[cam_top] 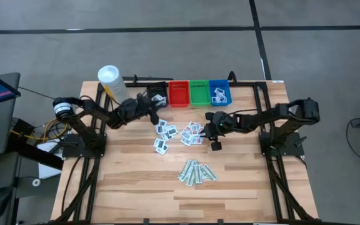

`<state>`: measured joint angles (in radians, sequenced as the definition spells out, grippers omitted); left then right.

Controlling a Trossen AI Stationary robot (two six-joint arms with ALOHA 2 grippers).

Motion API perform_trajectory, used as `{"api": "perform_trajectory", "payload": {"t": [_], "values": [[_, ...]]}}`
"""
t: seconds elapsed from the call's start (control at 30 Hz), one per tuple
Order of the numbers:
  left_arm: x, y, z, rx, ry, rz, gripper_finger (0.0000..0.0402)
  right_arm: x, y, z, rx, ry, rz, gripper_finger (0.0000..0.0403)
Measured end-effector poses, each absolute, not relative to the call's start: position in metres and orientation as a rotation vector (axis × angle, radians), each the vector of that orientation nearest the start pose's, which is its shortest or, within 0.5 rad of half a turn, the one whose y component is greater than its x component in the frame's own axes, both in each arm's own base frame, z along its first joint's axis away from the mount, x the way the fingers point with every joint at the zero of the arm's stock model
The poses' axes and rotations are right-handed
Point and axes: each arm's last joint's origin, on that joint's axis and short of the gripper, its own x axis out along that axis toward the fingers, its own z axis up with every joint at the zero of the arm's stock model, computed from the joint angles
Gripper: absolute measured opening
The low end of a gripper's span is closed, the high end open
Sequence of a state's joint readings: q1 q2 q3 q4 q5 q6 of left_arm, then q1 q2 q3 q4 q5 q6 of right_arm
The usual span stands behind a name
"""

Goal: Pick & Place First Aid Supplies
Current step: Put the black towelette pack into the black bin

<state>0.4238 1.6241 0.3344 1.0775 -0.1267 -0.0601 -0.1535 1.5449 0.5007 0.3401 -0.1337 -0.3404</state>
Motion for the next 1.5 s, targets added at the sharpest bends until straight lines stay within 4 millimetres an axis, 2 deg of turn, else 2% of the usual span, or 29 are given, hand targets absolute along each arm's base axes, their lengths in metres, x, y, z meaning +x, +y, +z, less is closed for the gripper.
{"api": "perform_trajectory", "payload": {"t": [0.3, 0.5, 0.6, 0.77, 1.0, 1.33, 1.5], "values": [[0.239, 0.063, 0.122, -0.081, 0.233, 0.307, 0.0106, 0.257, -0.039, 0.132, -0.231, 0.669, 0.084, 0.0065], [0.230, 0.036, 0.110, -0.076, 0.297, 0.200, 0.0108, 0.257, -0.039, 0.130, -0.214, 0.679, 0.106, 0.0065], [0.224, 0.028, 0.105, -0.072, 0.325, 0.173, 0.0108, 0.257, -0.039, 0.130, -0.214, 0.679, 0.107, 0.0065], [0.222, 0.025, 0.102, -0.057, 0.337, 0.168, 0.0108, 0.257, -0.039, 0.130, -0.215, 0.674, 0.107, 0.0065], [0.220, 0.026, 0.099, 0.064, 0.388, 0.179, 0.0108, 0.257, -0.039, 0.130, -0.215, 0.672, 0.107, 0.0065], [0.218, 0.027, 0.093, 0.072, 0.455, 0.178, 0.0109, 0.257, -0.042, 0.130, -0.211, 0.670, 0.095, 0.0065], [0.217, 0.028, 0.093, 0.074, 0.456, 0.193, 0.0134, 0.257, -0.042, 0.130, -0.211, 0.670, 0.095, 0.0065]]}}
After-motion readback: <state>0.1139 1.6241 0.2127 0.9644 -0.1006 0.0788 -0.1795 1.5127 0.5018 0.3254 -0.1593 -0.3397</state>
